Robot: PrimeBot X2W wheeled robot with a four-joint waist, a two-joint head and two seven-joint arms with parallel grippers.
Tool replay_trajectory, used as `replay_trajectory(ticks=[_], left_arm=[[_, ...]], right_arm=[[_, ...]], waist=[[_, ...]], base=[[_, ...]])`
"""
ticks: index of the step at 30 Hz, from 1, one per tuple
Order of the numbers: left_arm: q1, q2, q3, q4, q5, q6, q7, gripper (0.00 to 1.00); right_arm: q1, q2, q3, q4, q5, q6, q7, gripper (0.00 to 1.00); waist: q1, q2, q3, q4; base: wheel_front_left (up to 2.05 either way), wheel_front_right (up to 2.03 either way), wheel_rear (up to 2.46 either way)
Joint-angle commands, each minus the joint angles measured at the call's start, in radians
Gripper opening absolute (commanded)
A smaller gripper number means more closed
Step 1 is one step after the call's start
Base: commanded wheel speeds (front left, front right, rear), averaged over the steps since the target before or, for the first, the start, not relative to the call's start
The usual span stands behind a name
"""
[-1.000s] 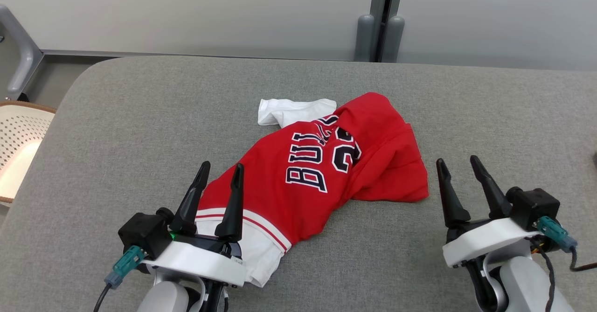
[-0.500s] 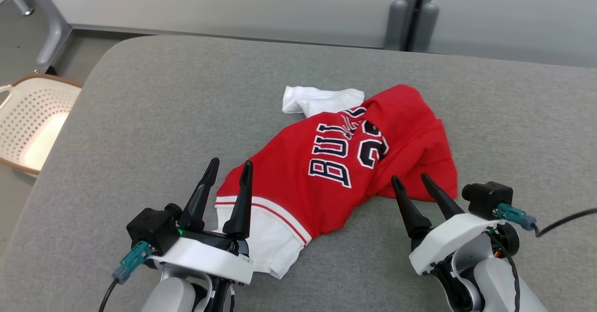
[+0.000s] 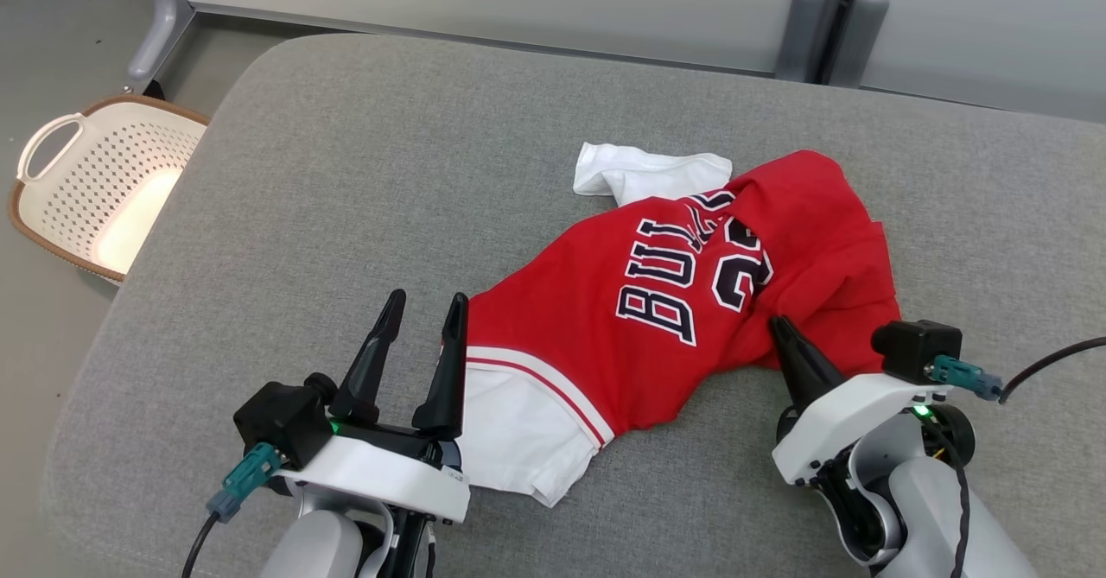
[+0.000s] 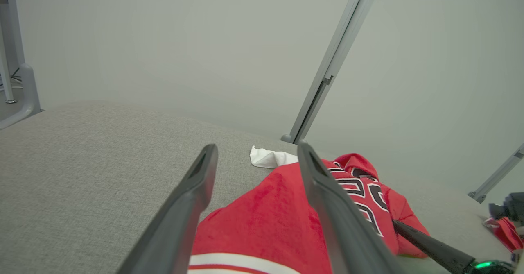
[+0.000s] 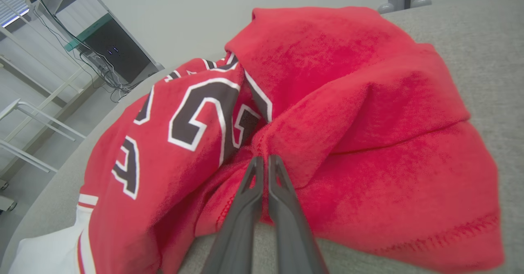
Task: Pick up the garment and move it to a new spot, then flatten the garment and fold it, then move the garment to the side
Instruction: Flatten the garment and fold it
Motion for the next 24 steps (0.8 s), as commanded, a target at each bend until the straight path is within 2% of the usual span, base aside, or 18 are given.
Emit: replay_trajectory(ticks=[1,7,12,17,21,24], left_arm=[[-0.008,0.004,0.002,0.003,-0.002,0.004,-0.001,1.00],[0.004,0.003,0.021,0.010,0.014,-0.001,-0.001,1.00],[0.019,0.004,0.030,0.012,0.018,-0.006,-0.001,1.00],[0.030,0.004,0.027,0.012,0.015,-0.006,-0.001,1.00],[0.031,0.004,0.020,0.009,0.006,-0.003,-0.001,1.00],[0.031,0.004,0.015,0.006,0.001,-0.001,-0.001,1.00]], right_arm=[[-0.010,-0.006,-0.007,0.008,-0.007,0.000,-0.015,0.00],[-0.019,-0.042,-0.047,-0.018,-0.038,0.000,-0.060,0.00],[0.003,-0.099,-0.105,-0.103,-0.076,0.000,-0.046,0.00],[0.031,-0.198,-0.147,-0.258,-0.119,0.000,0.054,0.00],[0.058,-0.299,-0.163,-0.398,-0.159,0.000,0.180,0.00],[0.083,-0.365,-0.168,-0.476,-0.148,0.000,0.286,0.00]], waist=[[0.0000,0.0000,-0.004,-0.003],[0.0000,0.0000,-0.033,-0.032],[0.0000,0.0000,-0.067,-0.068],[0.0000,0.0000,-0.089,-0.099],[0.0000,0.0000,-0.092,-0.107],[0.0000,0.0000,-0.090,-0.105]], base=[[0.00,0.00,0.00],[0.00,0.00,0.00],[0.00,0.00,0.00],[0.00,0.00,0.00],[0.00,0.00,0.00],[0.00,0.00,0.00]])
